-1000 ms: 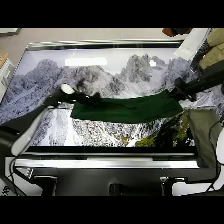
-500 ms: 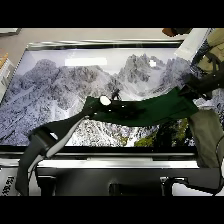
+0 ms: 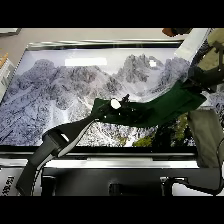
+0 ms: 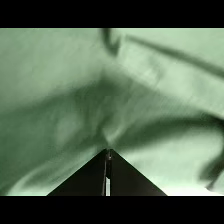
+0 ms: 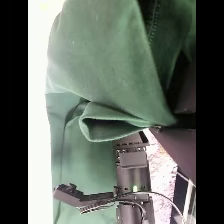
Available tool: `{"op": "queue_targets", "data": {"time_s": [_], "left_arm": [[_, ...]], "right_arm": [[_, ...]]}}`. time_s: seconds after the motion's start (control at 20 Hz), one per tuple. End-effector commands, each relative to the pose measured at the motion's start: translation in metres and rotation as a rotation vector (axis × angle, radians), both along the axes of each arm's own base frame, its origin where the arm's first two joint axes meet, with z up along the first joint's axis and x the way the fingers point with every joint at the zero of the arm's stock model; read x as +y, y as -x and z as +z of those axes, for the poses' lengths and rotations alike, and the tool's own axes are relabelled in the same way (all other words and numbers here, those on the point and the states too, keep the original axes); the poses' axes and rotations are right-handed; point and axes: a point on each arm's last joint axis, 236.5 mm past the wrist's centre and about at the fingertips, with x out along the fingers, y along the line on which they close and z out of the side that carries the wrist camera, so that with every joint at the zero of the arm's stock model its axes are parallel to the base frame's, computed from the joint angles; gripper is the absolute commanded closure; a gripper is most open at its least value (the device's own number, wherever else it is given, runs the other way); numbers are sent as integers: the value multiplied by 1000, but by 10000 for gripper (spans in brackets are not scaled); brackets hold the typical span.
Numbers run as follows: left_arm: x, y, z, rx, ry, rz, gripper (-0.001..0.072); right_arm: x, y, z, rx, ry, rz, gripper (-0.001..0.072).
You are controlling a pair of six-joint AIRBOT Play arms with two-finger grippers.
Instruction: Fold the clothes and pants, and hang the long-sleeved shirts on hangers.
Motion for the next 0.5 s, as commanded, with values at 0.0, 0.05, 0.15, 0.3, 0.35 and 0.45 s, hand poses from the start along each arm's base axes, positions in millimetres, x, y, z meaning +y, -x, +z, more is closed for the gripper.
{"op": "queue_targets", "data": {"time_s": [0.0, 0.05, 0.15, 0.3, 0.35, 0.45], "left_arm": [[53, -8, 0, -27, -122, -114, 694], [81, -20, 5, -61, -181, -131, 694], [146, -51, 25, -130, -302, -125, 693], [252, -95, 78, -213, -435, -30, 693], [285, -105, 98, -234, -465, 15, 692], [349, -117, 135, -263, -507, 114, 692]], "right_arm": [[19, -13, 13, -79, -48, 35, 680], [31, -14, 13, -83, -50, 61, 680], [65, -15, 14, -100, -49, 131, 680], [120, -11, 4, -75, -61, 235, 680], [136, -10, -1, -62, -65, 264, 680], [173, -8, -11, -50, -77, 320, 680]]}}
